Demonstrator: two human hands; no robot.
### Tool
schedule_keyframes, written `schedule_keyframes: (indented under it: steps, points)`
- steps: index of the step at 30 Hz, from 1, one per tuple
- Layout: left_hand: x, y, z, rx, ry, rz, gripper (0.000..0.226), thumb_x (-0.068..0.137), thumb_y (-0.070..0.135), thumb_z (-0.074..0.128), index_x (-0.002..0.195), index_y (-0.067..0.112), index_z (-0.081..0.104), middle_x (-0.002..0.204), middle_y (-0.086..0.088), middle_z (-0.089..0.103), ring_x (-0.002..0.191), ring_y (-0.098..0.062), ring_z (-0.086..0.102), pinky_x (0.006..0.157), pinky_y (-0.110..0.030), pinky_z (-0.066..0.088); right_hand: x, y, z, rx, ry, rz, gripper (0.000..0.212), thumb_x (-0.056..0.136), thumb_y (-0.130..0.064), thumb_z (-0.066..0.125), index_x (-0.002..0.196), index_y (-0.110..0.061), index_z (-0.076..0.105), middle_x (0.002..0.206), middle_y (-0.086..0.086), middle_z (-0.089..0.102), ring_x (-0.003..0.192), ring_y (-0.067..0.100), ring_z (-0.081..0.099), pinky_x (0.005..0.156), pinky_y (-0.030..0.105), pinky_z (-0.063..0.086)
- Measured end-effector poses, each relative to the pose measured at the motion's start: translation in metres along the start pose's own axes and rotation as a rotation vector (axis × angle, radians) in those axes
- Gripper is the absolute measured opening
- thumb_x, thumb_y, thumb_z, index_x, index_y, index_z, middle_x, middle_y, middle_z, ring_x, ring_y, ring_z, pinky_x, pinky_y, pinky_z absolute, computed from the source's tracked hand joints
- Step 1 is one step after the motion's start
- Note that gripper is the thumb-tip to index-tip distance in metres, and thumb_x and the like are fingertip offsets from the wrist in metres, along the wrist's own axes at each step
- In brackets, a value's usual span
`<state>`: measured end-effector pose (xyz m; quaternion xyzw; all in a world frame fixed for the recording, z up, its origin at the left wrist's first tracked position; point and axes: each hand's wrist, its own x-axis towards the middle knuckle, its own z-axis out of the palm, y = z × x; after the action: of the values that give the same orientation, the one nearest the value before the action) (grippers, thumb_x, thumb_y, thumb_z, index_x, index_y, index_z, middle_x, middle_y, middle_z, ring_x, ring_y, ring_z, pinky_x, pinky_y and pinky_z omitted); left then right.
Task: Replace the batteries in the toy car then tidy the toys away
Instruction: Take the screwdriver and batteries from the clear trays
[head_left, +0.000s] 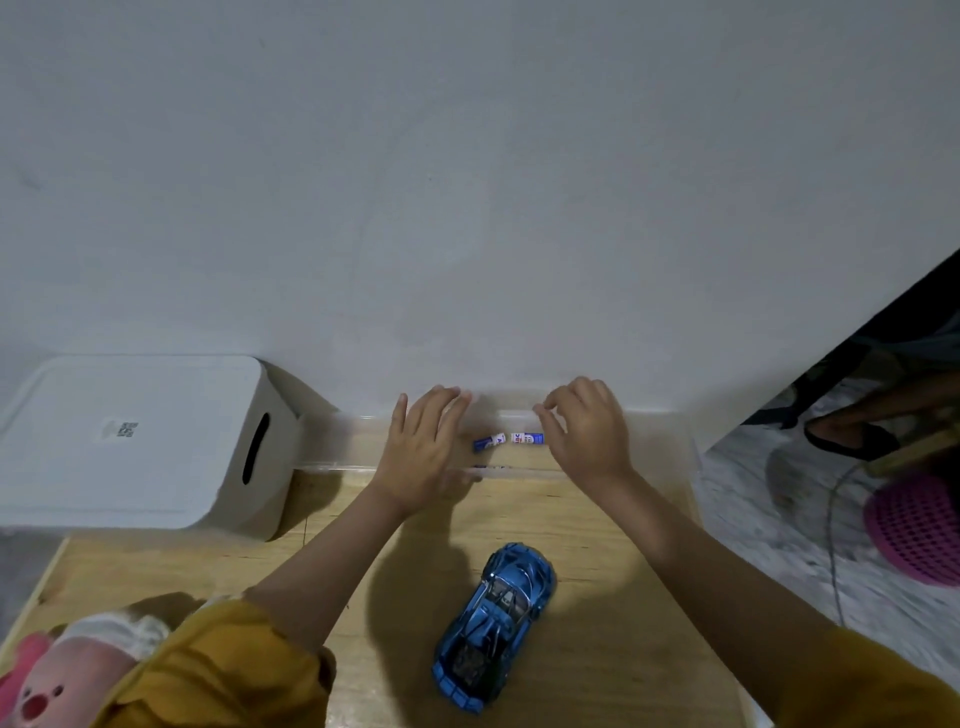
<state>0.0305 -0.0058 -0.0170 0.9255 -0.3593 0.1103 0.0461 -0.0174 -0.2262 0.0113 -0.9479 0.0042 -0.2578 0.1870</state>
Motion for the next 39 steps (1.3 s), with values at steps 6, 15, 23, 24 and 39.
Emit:
schedule_keyframes:
  steps: [6,15,23,24,39]
  points:
    - [0.013,-0.019,0.0,0.018,-0.075,0.0,0.124,0.042,0.068,0.08,0.142,0.007,0.039,0.139,-0.012,0.049,0.131,-0.029,0.041,0.1,-0.062,0.035,-0.016,-0.01,0.039,0.064,-0.532,-0.121,0.041,0.089,-0.038,0.041,0.117,-0.015,0.061,0.112,0.005,0.061,0.104,0.023,0.053,0.089,0.033,0.044]
    - [0.017,-0.028,-0.003,0.016,-0.105,0.067,0.114,0.059,0.081,0.05,0.145,0.008,0.032,0.144,-0.01,0.036,0.136,-0.025,0.03,0.105,-0.06,0.029,-0.007,-0.015,0.055,-0.029,-0.704,-0.184,0.061,0.09,-0.053,0.017,0.129,-0.02,0.05,0.124,0.001,0.053,0.112,0.023,0.043,0.091,0.04,0.041]
    - [0.016,-0.031,0.001,0.011,-0.1,0.07,0.115,0.058,0.081,0.053,0.145,0.009,0.03,0.145,-0.009,0.032,0.136,-0.025,0.029,0.106,-0.06,0.024,-0.009,-0.013,0.061,0.014,-0.759,-0.156,0.05,0.091,-0.054,0.016,0.111,-0.027,0.053,0.108,-0.003,0.051,0.096,0.021,0.044,0.079,0.036,0.041]
    - [0.015,-0.031,0.001,0.011,-0.097,0.07,0.116,0.058,0.081,0.055,0.145,0.009,0.03,0.145,-0.009,0.032,0.136,-0.025,0.029,0.106,-0.06,0.025,-0.009,-0.013,0.06,0.029,-0.77,-0.145,0.046,0.092,-0.052,0.019,0.108,-0.026,0.053,0.106,-0.003,0.05,0.094,0.02,0.046,0.075,0.033,0.038]
    - [0.016,-0.028,0.0,-0.005,-0.07,0.049,0.124,0.049,0.074,0.073,0.144,0.009,0.027,0.143,-0.008,0.031,0.136,-0.025,0.03,0.105,-0.06,0.028,-0.004,-0.014,0.056,0.158,-0.881,0.03,0.023,0.096,-0.046,0.031,0.086,-0.027,0.04,0.088,-0.006,0.046,0.081,0.016,0.051,0.071,0.036,0.044]
